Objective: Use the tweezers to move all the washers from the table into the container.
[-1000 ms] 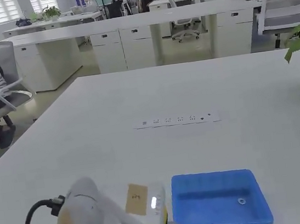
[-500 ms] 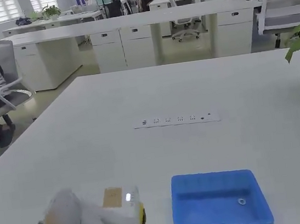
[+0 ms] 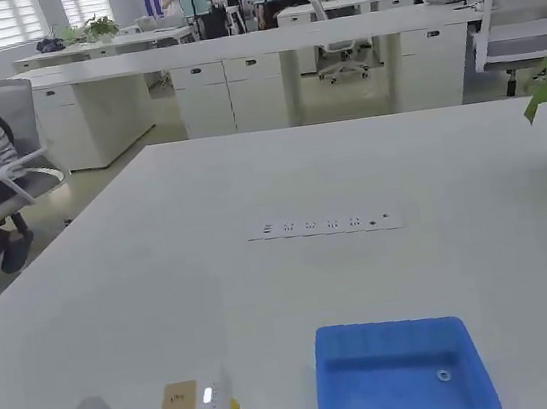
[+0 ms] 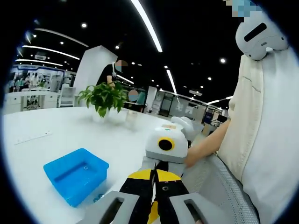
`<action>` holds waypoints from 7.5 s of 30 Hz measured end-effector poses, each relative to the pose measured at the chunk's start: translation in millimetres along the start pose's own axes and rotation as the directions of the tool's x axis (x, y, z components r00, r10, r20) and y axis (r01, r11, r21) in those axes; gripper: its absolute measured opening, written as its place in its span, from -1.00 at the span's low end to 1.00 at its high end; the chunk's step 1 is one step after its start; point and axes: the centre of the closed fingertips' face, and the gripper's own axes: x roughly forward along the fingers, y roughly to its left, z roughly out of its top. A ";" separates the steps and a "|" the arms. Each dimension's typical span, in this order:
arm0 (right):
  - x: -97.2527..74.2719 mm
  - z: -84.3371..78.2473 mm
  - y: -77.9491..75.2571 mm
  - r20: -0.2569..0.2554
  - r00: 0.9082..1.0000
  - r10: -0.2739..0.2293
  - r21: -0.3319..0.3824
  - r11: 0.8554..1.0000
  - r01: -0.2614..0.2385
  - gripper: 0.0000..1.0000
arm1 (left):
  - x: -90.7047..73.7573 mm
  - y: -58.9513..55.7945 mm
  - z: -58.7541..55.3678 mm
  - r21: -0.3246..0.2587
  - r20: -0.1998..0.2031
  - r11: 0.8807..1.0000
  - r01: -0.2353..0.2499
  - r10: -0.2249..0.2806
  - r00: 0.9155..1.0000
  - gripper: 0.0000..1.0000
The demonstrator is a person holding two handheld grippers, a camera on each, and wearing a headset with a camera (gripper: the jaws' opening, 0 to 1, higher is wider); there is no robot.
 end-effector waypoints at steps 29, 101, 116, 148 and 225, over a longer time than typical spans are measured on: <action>-3.1 -27.1 -21.1 -0.160 0.980 -0.118 -0.136 0.986 0.097 -0.88 | -1.0 5.8 -12.2 0.205 -0.231 0.979 0.024 0.025 0.973 -1.00; 2.2 -24.4 -84.7 -0.186 0.965 -0.186 0.061 0.978 0.200 -0.95 | -13.9 72.5 -26.7 0.015 -0.286 0.993 -0.120 0.119 0.951 -0.80; -22.5 -11.4 -105.6 -0.047 0.974 -0.223 0.424 0.878 0.221 -0.96 | -94.1 51.7 -36.7 -0.163 -0.032 0.812 -0.560 0.563 0.826 0.43; -81.8 36.3 -167.2 -0.092 0.888 -0.450 0.208 0.864 0.459 -0.94 | -117.1 68.8 -49.2 -0.021 0.035 0.667 -0.745 0.745 0.666 0.97; -25.2 -12.6 -124.5 -0.080 0.927 -0.365 0.106 0.922 0.372 -0.93 | -117.7 69.1 -58.2 -0.026 -0.010 0.668 -0.744 0.744 0.668 0.88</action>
